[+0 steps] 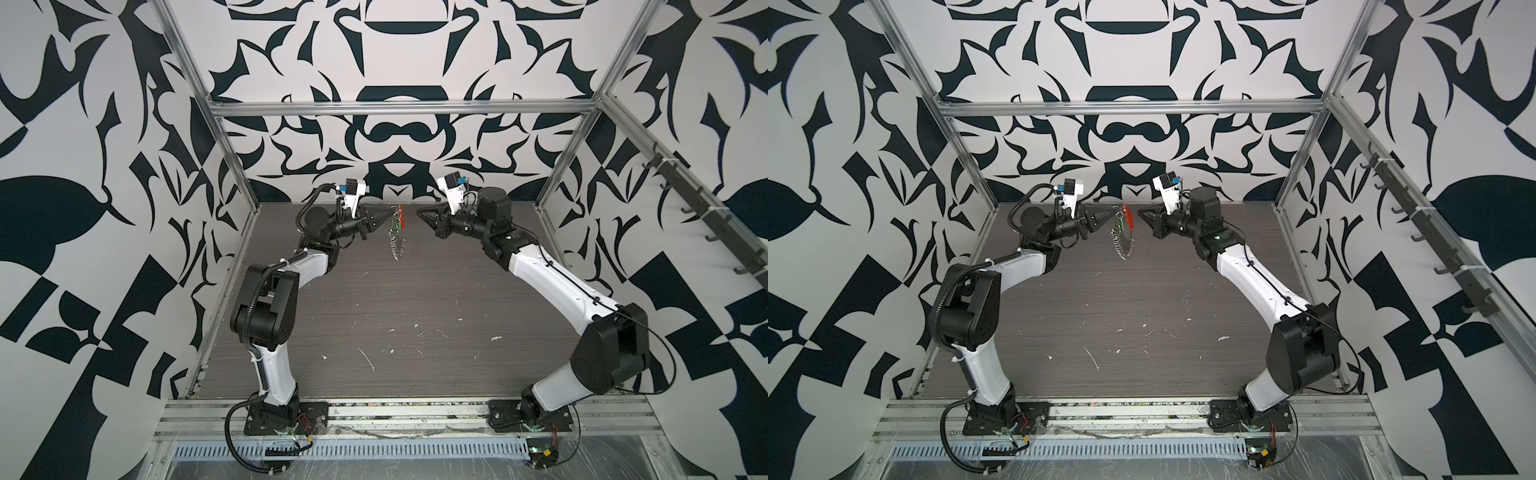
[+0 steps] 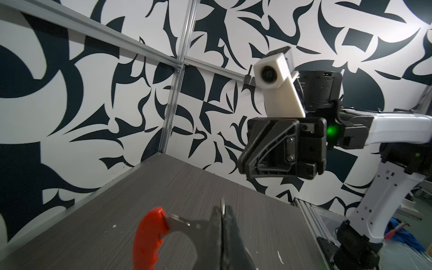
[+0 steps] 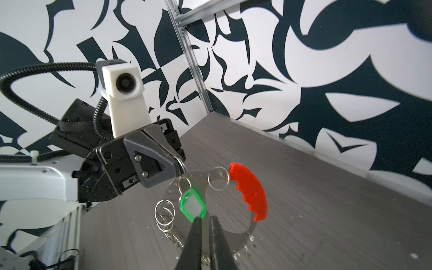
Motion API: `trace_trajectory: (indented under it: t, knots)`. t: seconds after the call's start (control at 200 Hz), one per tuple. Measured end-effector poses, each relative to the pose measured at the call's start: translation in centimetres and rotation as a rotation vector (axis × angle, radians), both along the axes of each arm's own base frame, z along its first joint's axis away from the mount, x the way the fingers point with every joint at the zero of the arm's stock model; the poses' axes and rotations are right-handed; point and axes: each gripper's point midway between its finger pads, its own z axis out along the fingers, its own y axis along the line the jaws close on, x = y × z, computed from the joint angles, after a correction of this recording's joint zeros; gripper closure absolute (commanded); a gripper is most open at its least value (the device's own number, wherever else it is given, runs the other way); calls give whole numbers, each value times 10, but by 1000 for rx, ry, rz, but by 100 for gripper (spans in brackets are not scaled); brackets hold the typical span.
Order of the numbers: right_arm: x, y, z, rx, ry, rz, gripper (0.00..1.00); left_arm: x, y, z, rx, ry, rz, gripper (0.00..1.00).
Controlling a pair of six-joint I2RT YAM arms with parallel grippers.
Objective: Attach keys to a key ring
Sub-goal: Insert the key into the keyring.
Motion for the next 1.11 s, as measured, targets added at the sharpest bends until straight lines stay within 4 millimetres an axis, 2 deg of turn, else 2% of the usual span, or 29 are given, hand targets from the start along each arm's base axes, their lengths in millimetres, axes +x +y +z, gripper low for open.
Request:
trace_trajectory:
  t: [0.115,0.295,0.385,0.485,0.66,0.835,1.105]
  knots:
    - [9,8,-8,42,27,22,74,0,2,-3,-4,12,21,100]
    - [22,26,-39,96,140,85,70,-2,4,-16,-3,55,32,100]
    - [23,32,-49,110,177,110,68,-5,4,-22,1,72,32,100]
    - [19,37,-46,126,181,140,67,-5,4,-23,1,83,29,100]
    - [11,45,-27,170,153,198,65,-7,2,-22,-3,89,22,100]
    - [8,49,-17,200,137,226,65,-7,2,-22,-4,89,21,100]
    - [7,52,-22,209,156,250,68,-8,1,-21,-7,91,19,100]
